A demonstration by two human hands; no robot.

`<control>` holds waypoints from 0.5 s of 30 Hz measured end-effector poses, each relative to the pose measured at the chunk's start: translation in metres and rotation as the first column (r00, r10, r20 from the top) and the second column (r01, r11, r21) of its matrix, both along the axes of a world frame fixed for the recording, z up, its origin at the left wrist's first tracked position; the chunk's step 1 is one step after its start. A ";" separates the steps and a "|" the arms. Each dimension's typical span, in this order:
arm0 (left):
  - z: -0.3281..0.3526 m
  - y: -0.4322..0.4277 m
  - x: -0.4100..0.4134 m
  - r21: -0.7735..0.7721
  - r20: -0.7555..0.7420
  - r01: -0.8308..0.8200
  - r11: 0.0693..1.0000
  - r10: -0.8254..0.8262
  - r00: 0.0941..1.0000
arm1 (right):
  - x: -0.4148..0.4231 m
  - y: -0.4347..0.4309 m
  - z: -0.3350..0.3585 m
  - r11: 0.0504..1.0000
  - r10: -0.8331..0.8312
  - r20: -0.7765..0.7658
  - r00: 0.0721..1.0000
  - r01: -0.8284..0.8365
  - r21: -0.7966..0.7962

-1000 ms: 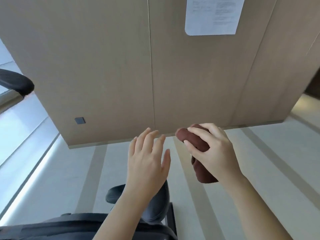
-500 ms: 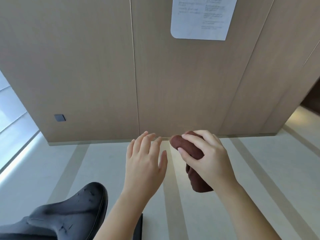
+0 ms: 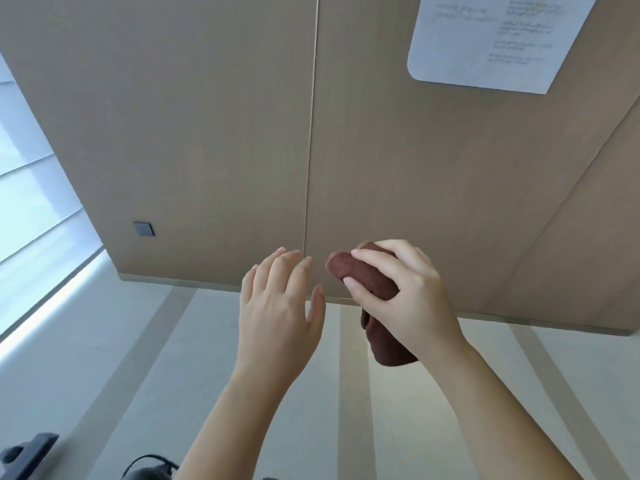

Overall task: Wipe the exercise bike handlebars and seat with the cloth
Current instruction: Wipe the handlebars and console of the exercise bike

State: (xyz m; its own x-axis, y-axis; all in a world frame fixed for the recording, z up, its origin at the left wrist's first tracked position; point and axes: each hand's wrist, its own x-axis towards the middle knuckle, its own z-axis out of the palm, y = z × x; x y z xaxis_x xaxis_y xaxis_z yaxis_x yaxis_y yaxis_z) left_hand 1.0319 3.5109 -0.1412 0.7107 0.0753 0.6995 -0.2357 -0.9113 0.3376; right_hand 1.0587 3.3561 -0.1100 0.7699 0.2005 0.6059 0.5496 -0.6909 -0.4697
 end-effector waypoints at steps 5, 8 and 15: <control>0.004 0.062 0.049 -0.027 0.049 -0.217 0.976 0.218 0.975 | 0.077 0.065 0.011 0.986 0.165 0.029 0.986 -0.165 -0.011; 0.002 0.093 0.060 -0.006 0.033 -0.323 0.946 0.323 0.946 | 0.105 0.102 0.010 0.965 0.259 0.017 0.966 -0.259 0.035; 0.008 0.158 0.057 0.031 0.004 -0.573 0.819 0.574 0.819 | 0.140 0.196 0.010 0.846 0.531 0.005 0.847 -0.531 0.053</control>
